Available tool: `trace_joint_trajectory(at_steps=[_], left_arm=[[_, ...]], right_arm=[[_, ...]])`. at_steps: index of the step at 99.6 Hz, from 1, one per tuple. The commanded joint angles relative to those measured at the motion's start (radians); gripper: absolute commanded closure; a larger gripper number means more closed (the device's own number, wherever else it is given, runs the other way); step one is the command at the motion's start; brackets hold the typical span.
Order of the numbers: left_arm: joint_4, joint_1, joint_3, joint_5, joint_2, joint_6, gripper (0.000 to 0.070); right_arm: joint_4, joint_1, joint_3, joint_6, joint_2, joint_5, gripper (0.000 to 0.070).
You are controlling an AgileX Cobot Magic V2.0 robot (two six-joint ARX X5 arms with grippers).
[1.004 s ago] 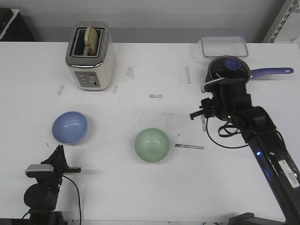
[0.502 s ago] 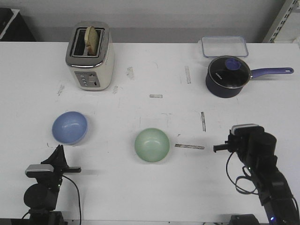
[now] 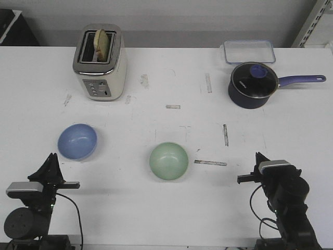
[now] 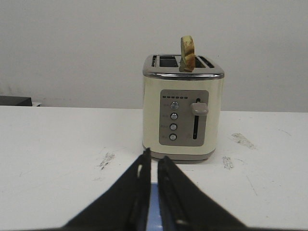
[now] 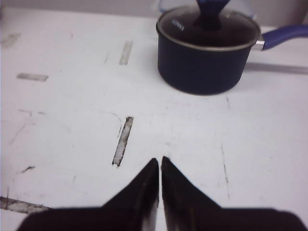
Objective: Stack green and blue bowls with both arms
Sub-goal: 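Release the green bowl and retract the right gripper to rest, then reach the left gripper to the light blue bowl rim and grasp it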
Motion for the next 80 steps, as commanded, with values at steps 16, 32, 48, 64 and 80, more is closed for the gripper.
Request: trace_joint_trajectory(at_steps=[16,32,48,64,80], left_arm=[[-0.163,0.001,0.354,-0.002,0.303,0.006,0.0404],[-0.318,0.003,0.594,-0.002,0.541,0.005,0.0197],[-0.512,0.045,0.772,-0.002,0.765,0.001,0.0191],[-0.564,0.124,0.816,0.006,0.943,-0.002,0.0098],[-0.636,0.183,0.816,0.113,1.097,-0.03,0.0086]], right_arm=[[0.013,0.0,0.004,0.01,0.004,0.0,0.07],[0.014,0.0,0.004,0.01,0.009,0.0,0.07],[0.014,0.0,0.004,0.01,0.009,0.0,0.07],[0.014,0.0,0.004,0.01,0.009,0.0,0.07],[0.014,0.0,0.004,0.01,0.009,0.0,0.07]])
